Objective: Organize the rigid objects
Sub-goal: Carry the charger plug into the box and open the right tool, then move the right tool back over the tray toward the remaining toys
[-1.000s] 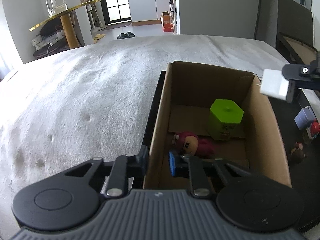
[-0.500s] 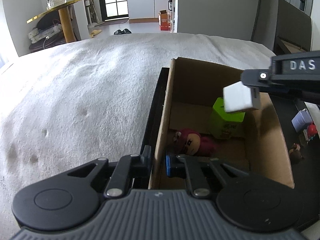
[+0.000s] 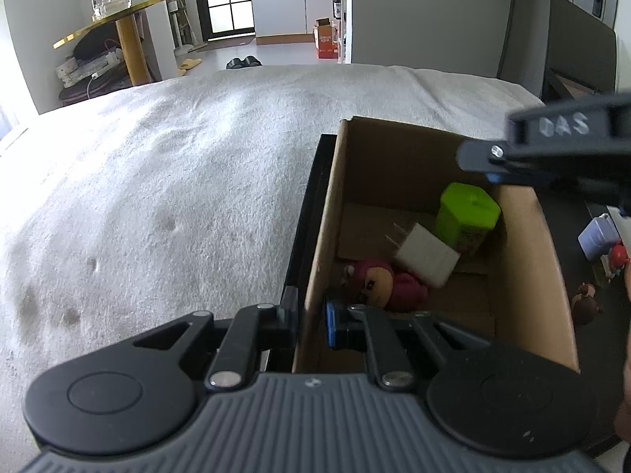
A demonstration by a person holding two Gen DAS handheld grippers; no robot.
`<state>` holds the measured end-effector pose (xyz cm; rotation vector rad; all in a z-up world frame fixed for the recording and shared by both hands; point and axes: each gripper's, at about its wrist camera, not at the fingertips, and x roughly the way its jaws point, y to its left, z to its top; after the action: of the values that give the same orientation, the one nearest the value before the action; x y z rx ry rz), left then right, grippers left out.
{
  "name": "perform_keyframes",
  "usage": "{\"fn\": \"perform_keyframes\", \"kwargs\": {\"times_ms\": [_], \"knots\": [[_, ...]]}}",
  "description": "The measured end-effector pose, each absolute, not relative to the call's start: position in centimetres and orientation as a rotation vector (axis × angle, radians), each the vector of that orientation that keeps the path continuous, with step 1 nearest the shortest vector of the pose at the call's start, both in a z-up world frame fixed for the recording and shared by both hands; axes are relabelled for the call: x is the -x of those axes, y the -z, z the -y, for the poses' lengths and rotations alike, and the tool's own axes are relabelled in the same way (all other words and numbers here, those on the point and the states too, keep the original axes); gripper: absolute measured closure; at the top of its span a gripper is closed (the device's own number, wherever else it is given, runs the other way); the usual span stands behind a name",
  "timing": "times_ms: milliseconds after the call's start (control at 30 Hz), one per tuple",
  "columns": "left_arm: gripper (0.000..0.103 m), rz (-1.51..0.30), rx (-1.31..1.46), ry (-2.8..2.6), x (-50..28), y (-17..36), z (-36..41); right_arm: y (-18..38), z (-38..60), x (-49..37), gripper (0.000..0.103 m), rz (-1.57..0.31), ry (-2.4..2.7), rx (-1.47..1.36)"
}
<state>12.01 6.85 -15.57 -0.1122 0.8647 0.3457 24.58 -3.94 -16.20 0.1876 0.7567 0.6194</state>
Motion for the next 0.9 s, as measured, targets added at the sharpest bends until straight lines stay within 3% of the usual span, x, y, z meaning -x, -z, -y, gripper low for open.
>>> {"fn": "perform_keyframes", "kwargs": {"times_ms": [333, 400, 467, 533, 767, 900], "knots": [[0.084, -0.888, 0.070, -0.399, -12.6, 15.1, -6.1, 15.5, 8.0, -23.9, 0.079, -0.765, -0.590, -0.194], [0.075, -0.891, 0.059, -0.416, -12.8, 15.0, -5.9, 15.3, 9.0, -23.8, 0.077, -0.764, -0.578, -0.200], [0.058, -0.885, 0.055, -0.429, -12.8, 14.9, -5.6, 15.3, 10.0, -23.8, 0.075, -0.765, -0.566, -0.213], [0.053, -0.876, 0.062, -0.431, -12.7, 14.8, -5.5, 15.3, 10.9, -23.7, 0.074, -0.764, -0.558, -0.222], [0.044, -0.881, 0.036, -0.431, -13.3, 14.4, -4.7, 16.1, 12.9, -23.9, 0.074, -0.780, -0.523, -0.218], [0.039, -0.892, 0.017, -0.441, -13.6, 14.7, -4.2, 16.7, 14.0, -24.0, 0.068, -0.784, -0.498, -0.218]]}}
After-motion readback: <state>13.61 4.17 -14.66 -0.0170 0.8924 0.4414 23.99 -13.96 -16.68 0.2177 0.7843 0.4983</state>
